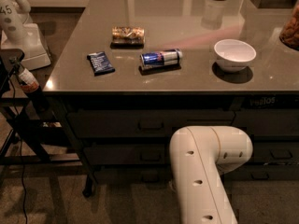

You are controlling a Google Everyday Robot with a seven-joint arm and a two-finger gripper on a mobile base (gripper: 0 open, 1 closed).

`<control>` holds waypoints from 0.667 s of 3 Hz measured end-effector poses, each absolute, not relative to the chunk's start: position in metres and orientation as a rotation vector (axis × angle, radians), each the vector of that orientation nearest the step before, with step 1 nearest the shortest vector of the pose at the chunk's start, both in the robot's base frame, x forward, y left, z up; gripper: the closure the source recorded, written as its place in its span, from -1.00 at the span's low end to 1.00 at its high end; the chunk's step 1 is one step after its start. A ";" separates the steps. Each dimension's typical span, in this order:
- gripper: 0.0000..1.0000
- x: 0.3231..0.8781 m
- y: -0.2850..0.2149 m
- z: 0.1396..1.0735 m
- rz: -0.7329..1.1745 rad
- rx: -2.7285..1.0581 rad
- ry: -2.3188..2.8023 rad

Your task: Close bottom drawer

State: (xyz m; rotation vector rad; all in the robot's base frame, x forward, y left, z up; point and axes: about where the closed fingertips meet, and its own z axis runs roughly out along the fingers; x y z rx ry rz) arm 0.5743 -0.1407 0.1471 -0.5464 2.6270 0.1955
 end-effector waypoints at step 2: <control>1.00 0.599 -0.140 0.151 0.127 -0.555 2.568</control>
Offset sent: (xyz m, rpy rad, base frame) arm 0.0795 -0.0017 0.0108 -0.0804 -0.1593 -0.0011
